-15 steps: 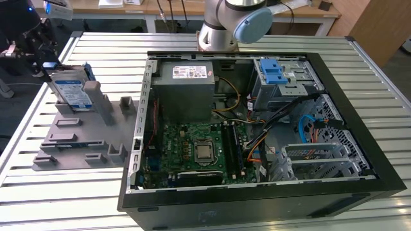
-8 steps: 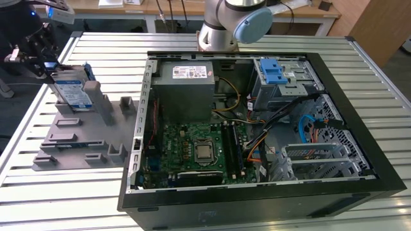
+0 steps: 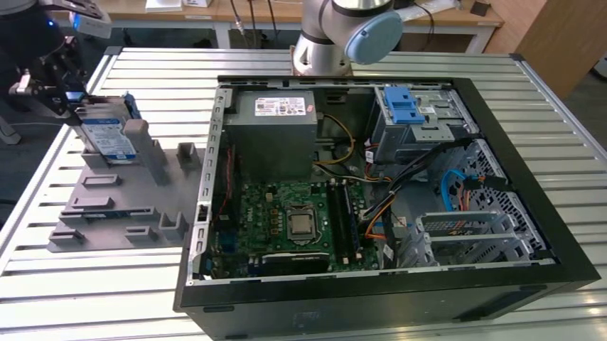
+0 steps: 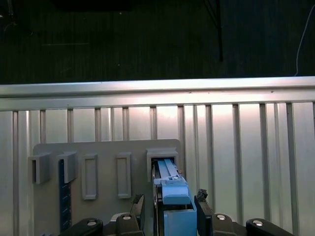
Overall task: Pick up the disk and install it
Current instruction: 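Pick up the disk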
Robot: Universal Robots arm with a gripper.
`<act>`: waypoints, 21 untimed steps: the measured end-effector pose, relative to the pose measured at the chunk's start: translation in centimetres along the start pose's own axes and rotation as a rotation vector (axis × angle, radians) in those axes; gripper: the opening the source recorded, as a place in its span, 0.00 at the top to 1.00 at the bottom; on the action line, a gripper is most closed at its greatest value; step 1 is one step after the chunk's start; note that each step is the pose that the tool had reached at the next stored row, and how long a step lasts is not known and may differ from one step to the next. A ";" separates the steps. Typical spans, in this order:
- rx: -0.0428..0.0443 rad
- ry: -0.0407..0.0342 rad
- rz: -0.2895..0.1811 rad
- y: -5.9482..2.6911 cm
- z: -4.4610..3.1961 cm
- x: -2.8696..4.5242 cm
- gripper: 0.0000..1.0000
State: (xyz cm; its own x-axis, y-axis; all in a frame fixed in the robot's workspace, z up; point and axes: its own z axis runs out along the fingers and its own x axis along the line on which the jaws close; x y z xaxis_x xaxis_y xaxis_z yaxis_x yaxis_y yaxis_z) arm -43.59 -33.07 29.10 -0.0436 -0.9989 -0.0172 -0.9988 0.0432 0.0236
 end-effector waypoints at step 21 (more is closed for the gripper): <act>-0.0002 0.0009 -0.021 -0.01 0.12 0.10 0.63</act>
State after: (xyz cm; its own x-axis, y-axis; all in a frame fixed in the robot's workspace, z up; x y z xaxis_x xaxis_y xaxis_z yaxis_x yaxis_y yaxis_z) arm -43.59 -33.16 28.97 -0.0226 -0.9996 -0.0168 -0.9995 0.0222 0.0234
